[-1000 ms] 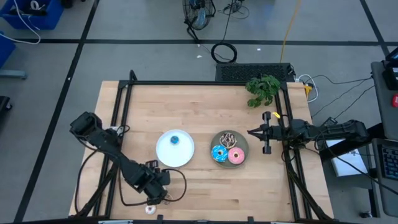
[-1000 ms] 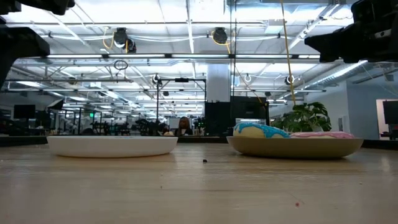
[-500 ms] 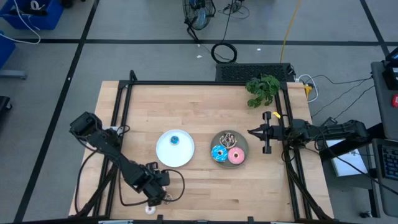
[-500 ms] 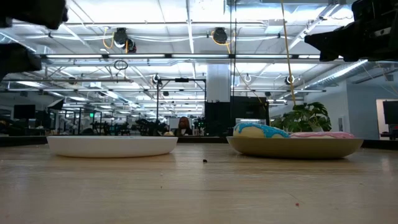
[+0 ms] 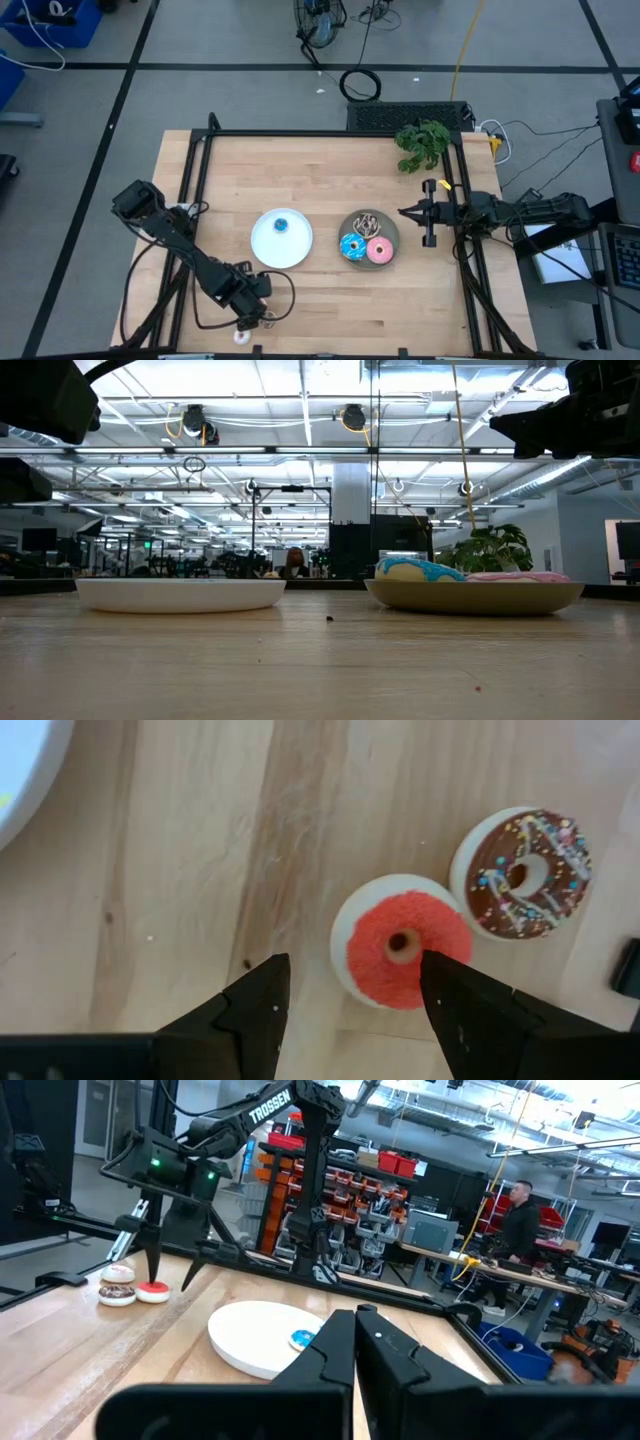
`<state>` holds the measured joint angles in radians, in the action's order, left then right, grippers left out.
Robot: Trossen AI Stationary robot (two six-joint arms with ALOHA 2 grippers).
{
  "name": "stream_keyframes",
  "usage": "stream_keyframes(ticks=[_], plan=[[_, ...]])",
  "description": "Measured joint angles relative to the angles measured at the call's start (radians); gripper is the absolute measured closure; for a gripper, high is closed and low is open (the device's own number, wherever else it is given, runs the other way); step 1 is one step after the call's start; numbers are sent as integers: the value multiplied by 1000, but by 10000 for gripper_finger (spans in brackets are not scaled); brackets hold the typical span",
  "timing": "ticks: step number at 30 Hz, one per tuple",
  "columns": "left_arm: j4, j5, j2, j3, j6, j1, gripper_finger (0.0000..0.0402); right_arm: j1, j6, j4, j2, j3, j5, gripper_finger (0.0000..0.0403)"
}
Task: Pick & Place donuts
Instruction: Put the small orange donut on the white plate
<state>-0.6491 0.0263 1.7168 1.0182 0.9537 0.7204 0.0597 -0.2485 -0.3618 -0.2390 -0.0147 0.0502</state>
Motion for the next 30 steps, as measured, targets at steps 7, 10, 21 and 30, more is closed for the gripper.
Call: stream_keyframes(ticks=[7, 10, 21, 30], plan=[[8, 15, 0, 0, -10, -6, 178, 0, 0, 0, 0, 0, 0, 403], [12, 34, 0, 0, -16, -6, 179, 0, 0, 0, 0, 0, 0, 403], [18, 28, 0, 0, -8, -6, 179, 0, 0, 0, 0, 0, 0, 403], [25, 43, 0, 0, -5, -6, 179, 0, 0, 0, 0, 0, 0, 403]])
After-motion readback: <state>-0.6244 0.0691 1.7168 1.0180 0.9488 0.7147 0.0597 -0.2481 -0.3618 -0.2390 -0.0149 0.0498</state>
